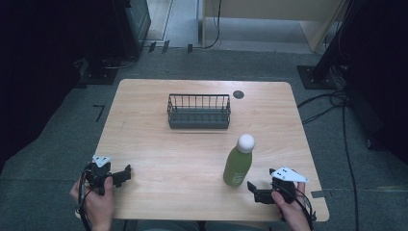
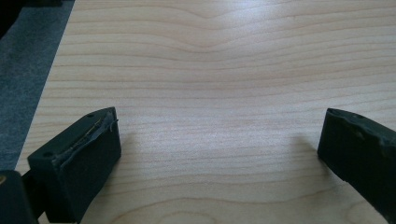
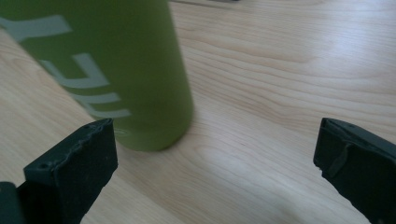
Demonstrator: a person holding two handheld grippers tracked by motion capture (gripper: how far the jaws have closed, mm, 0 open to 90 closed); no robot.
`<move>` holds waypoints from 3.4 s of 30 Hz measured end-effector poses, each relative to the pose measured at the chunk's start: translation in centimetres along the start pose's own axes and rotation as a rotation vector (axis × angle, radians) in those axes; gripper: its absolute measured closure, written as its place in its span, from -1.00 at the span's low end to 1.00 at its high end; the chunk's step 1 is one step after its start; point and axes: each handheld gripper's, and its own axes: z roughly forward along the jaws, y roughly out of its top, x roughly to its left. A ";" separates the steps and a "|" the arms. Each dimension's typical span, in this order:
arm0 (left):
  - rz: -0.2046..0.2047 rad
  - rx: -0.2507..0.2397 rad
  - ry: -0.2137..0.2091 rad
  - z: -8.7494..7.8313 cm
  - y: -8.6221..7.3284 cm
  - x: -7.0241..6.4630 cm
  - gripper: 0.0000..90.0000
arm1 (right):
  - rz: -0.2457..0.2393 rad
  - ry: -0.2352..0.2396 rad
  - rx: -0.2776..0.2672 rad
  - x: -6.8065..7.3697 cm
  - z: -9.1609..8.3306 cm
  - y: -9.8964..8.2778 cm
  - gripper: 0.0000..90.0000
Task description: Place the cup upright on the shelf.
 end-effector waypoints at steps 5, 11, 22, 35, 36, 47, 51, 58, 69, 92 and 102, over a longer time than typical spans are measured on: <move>0.000 0.000 0.000 0.0 0.0 0.0 -1.00 | -0.011 0.043 -0.010 0.9 0.2 0.2 -1.00; 0.000 0.000 0.000 0.0 0.0 0.0 -1.00 | -0.025 0.105 -0.046 2.3 0.0 0.7 -0.93; 0.000 0.000 0.000 0.0 0.0 0.0 -1.00 | -0.005 0.121 -0.078 4.0 0.4 2.4 -0.88; 0.000 0.000 0.000 0.0 0.0 0.0 -1.00 | -0.015 0.064 -0.104 5.8 1.4 4.9 -0.89; 0.000 0.000 0.000 0.0 0.0 0.0 -1.00 | -0.011 0.055 -0.109 5.9 1.5 4.9 -0.87; 0.000 0.000 0.000 0.0 0.0 0.0 -1.00 | -0.016 -0.006 -0.190 6.2 1.3 5.2 -0.65; 0.001 0.000 0.000 0.0 0.0 0.0 -1.00 | -0.009 -0.007 -0.201 6.3 1.5 5.4 -0.63; 0.000 0.000 0.000 0.0 0.0 0.0 -1.00 | -0.013 -0.015 -0.207 6.4 1.6 5.4 -0.62; 0.000 0.000 0.000 0.0 0.0 0.0 -1.00 | -0.017 -0.039 -0.197 6.6 1.9 5.4 -0.61; 0.002 0.001 0.000 0.0 0.0 0.0 -1.00 | -0.066 -0.088 -0.222 7.5 2.3 5.4 -0.56; 0.000 0.001 0.000 0.0 0.0 0.0 -1.00 | -0.064 -0.062 -0.238 8.1 2.6 6.3 -0.55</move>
